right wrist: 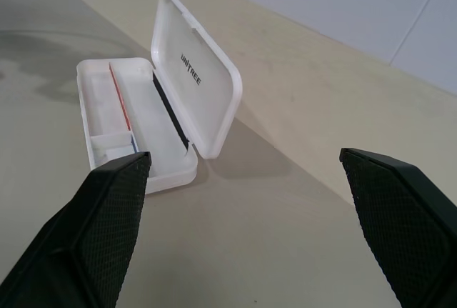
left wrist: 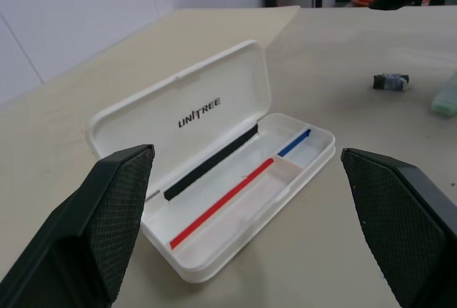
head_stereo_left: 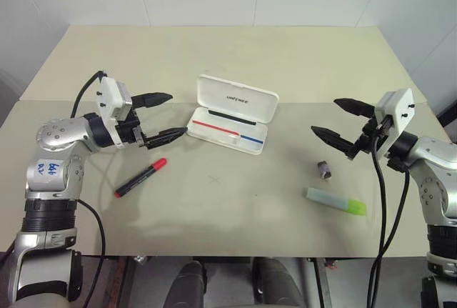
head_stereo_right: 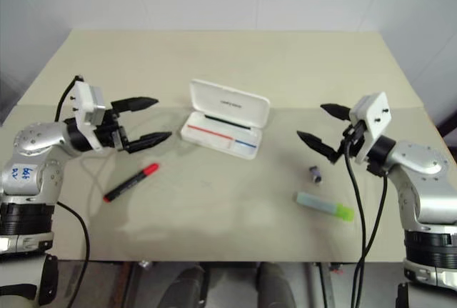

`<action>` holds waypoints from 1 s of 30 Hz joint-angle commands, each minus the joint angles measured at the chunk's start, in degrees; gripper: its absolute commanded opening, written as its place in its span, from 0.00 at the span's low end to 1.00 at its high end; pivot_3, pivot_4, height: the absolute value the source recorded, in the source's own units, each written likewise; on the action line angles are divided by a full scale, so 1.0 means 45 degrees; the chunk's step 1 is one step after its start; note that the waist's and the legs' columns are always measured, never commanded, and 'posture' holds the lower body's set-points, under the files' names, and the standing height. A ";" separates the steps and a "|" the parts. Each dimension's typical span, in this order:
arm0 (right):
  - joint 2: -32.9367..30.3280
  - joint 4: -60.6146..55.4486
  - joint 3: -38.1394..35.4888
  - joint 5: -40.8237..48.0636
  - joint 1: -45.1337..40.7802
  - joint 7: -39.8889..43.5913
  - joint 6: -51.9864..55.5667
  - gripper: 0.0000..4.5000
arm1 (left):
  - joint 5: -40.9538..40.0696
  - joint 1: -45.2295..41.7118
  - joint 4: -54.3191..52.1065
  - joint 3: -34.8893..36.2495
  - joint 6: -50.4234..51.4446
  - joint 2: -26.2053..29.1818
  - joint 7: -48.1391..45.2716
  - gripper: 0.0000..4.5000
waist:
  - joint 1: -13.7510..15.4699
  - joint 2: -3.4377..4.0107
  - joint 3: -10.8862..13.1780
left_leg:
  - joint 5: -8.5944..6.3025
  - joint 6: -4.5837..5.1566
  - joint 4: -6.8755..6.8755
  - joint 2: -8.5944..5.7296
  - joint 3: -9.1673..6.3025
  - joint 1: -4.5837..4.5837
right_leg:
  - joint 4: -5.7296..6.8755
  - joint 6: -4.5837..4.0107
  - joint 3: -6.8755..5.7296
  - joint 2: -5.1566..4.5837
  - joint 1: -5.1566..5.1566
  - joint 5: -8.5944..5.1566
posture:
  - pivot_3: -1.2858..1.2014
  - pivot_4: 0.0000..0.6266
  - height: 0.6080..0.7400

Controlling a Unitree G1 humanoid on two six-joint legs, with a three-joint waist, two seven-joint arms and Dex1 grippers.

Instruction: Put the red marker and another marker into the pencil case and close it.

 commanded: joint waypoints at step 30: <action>0.0159 -0.1320 0.6466 -0.1061 -0.6088 0.1390 0.5809 0.47 | -0.0798 0.3082 -0.2304 0.3181 0.0053 0.1512 0.0311 1.00 | 0.0004 0.0000 0.0000 | 0.0003 -0.0004 0.0012 0.0015 0.0020 -0.0122 | 0.0027 -0.0019 0.0011 0.0004 -0.0159 0.0018 | 0.52 0.24 1.00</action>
